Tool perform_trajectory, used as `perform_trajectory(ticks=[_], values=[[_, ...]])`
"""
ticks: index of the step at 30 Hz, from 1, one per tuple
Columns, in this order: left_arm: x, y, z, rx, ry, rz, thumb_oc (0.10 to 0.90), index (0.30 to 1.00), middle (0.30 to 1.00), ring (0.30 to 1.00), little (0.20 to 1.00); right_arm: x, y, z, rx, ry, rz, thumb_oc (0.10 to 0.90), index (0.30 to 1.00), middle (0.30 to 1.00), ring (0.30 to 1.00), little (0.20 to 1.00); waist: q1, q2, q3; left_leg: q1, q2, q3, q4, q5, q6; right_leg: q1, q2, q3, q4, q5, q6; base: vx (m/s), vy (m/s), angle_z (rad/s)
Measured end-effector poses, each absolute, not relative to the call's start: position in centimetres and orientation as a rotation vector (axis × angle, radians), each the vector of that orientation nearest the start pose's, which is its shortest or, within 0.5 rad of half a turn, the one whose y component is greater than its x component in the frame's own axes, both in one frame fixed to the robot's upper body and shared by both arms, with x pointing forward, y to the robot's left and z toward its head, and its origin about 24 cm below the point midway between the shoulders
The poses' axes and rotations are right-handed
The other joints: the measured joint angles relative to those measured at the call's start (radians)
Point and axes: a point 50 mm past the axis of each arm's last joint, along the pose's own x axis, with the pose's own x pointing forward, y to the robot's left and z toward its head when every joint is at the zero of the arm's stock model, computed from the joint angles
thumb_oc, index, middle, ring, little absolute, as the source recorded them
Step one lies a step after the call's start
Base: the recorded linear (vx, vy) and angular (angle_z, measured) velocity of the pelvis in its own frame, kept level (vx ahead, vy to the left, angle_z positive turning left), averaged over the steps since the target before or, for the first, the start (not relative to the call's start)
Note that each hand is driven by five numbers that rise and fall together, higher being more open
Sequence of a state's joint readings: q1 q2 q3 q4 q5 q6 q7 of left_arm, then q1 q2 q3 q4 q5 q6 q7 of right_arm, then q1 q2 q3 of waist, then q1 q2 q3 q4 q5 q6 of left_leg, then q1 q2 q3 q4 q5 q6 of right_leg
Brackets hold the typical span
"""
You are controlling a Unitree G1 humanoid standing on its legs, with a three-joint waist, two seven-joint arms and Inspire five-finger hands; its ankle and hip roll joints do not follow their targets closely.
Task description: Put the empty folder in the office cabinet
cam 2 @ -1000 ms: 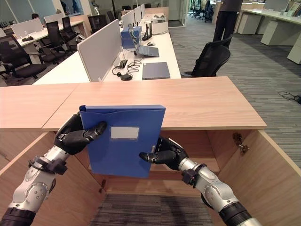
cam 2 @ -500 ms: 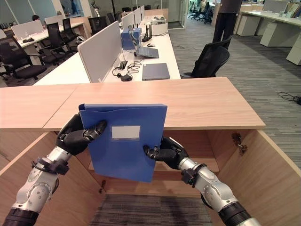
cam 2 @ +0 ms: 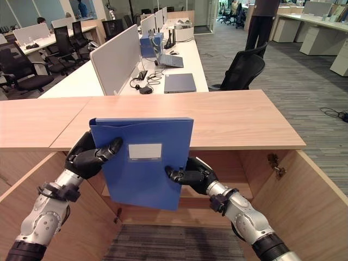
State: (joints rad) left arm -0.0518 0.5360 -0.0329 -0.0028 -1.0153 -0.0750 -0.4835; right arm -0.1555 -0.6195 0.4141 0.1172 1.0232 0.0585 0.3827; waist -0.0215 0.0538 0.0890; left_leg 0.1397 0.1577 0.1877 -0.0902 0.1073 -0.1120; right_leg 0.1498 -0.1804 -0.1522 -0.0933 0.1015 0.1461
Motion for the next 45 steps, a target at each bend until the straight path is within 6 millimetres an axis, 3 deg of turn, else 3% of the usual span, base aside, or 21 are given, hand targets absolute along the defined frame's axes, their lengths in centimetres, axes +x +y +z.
perform_trajectory(ticks=[7,13,15,18,24,26,28,31,34,36,38,42,45], values=[[25.4,21.6,9.5,-0.412,-0.225,-0.483,0.8,0.9,0.9,0.9,0.9,23.4,-16.6,2.0,0.381,0.394,0.766,0.4,0.3,0.3,0.3,0.3,0.002,-0.009,-0.005,-0.002,0.0,-0.001,0.0,-0.002,0.001,0.0,-0.001,-0.002,0.005,-0.002,0.002,0.0,0.0,0.0],[23.2,21.8,5.5,-0.233,-0.025,-0.454,0.8,0.9,0.9,0.9,0.9,21.0,-17.8,0.1,0.331,0.484,0.739,0.4,0.3,0.3,0.3,0.3,-0.001,-0.01,-0.005,-0.009,0.001,-0.002,0.0,-0.009,-0.001,-0.005,-0.002,-0.004,0.005,-0.004,0.003,0.0,0.0,0.01],[21.1,23.1,2.1,-0.161,0.14,-0.395,0.8,0.9,0.9,0.9,0.9,19.5,-19.8,-0.8,0.303,0.532,0.666,0.4,0.3,0.3,0.3,0.3,-0.002,-0.009,-0.005,-0.017,0.001,-0.002,0.0,-0.01,0.0,-0.011,-0.004,-0.005,0.005,-0.005,0.003,0.0,0.0,0.0],[18.4,24.3,-1.1,-0.107,0.32,-0.348,0.8,0.9,0.9,0.9,0.9,18.2,-21.2,-1.6,0.267,0.59,0.619,0.4,0.3,0.3,0.3,0.3,-0.003,-0.012,-0.004,-0.017,0.0,-0.002,0.0,-0.011,0.002,-0.012,-0.005,-0.005,0.003,-0.005,0.004,0.0,0.0,0.0],[13.3,26.4,-3.9,0.003,0.581,-0.41,0.8,0.9,0.9,0.9,0.9,16.8,-23.2,-1.6,0.257,0.616,0.582,0.4,0.3,0.3,0.3,0.3,0.001,-0.013,-0.002,-0.02,0.001,-0.002,0.0,-0.014,0.001,-0.012,-0.008,-0.008,-0.001,-0.01,0.002,0.0,0.0,0.0],[11.1,27.6,-4.5,0.146,0.737,-0.522,0.8,0.9,0.9,0.9,0.9,16.3,-23.8,-1.8,0.274,0.615,0.553,0.4,0.3,0.3,0.3,0.3,0.002,-0.012,-0.003,-0.023,0.001,-0.003,0.0,-0.014,0.001,-0.014,-0.012,-0.01,-0.001,-0.01,0.002,0.0,0.0,0.0],[9.7,28.0,-5.5,0.178,0.826,-0.56,0.8,0.9,0.9,0.9,0.9,16.1,-24.0,-2.3,0.294,0.618,0.532,0.4,0.3,0.3,0.3,0.3,-0.001,-0.009,-0.006,-0.025,0.0,-0.003,0.0,-0.014,0.001,-0.017,-0.013,-0.009,-0.001,-0.01,0.002,0.0,0.0,0.0],[8.5,27.9,-7.2,0.179,0.91,-0.561,0.8,0.9,0.9,0.9,0.9,15.9,-24.2,-3.0,0.314,0.624,0.493,0.4,0.3,0.3,0.3,0.3,-0.001,-0.006,-0.009,-0.027,0.0,-0.008,0.0,-0.013,0.001,-0.019,-0.013,-0.011,-0.001,-0.01,0.002,0.0,0.002,0.03],[7.6,27.3,-10.2,0.092,0.966,-0.407,0.8,0.9,0.9,0.9,0.9,14.3,-23.6,-6.6,0.458,0.676,0.308,0.4,0.3,0.3,0.3,0.3,-0.001,0.001,-0.016,-0.034,-0.001,-0.018,0.0,-0.012,0.001,-0.018,-0.009,-0.02,0.002,-0.013,0.001,0.01,0.005,0.08],[7.5,26.8,-11.1,0.077,0.991,-0.376,0.8,0.9,0.9,0.9,0.9,13.4,-23.0,-8.1,0.495,0.73,0.235,0.4,0.3,0.3,0.3,0.3,-0.001,0.005,-0.019,-0.035,-0.001,-0.019,0.0,-0.012,0.0,-0.019,-0.008,-0.022,0.003,-0.013,0.001,0.0,0.0,0.0],[7.3,25.1,-13.4,0.066,1.044,-0.272,0.8,0.9,0.9,0.9,0.9,11.9,-21.7,-10.7,0.618,0.778,0.037,0.4,0.3,0.3,0.3,0.3,-0.002,0.011,-0.027,-0.035,-0.001,-0.02,0.0,-0.012,0.0,-0.018,-0.007,-0.022,0.005,-0.014,0.001,0.02,0.001,0.01],[7.2,22.2,-15.1,0.053,1.082,-0.223,0.8,0.9,0.9,0.9,0.9,10.9,-19.9,-12.3,0.745,0.813,-0.108,0.4,0.3,0.3,0.3,0.3,-0.005,0.004,-0.034,-0.042,-0.001,-0.026,0.0,-0.011,0.001,-0.022,-0.006,-0.026,0.005,-0.014,0.001,0.01,0.0,0.02],[7.3,21.5,-15.4,0.054,1.084,-0.191,0.8,0.9,0.9,0.9,0.9,11.3,-19.7,-12.6,0.787,0.791,-0.194,0.4,0.3,0.3,0.3,0.3,-0.005,-0.004,-0.04,-0.043,-0.001,-0.026,0.0,-0.011,0.001,-0.022,-0.007,-0.027,0.005,-0.014,0.001,0.02,-0.003,0.02]])
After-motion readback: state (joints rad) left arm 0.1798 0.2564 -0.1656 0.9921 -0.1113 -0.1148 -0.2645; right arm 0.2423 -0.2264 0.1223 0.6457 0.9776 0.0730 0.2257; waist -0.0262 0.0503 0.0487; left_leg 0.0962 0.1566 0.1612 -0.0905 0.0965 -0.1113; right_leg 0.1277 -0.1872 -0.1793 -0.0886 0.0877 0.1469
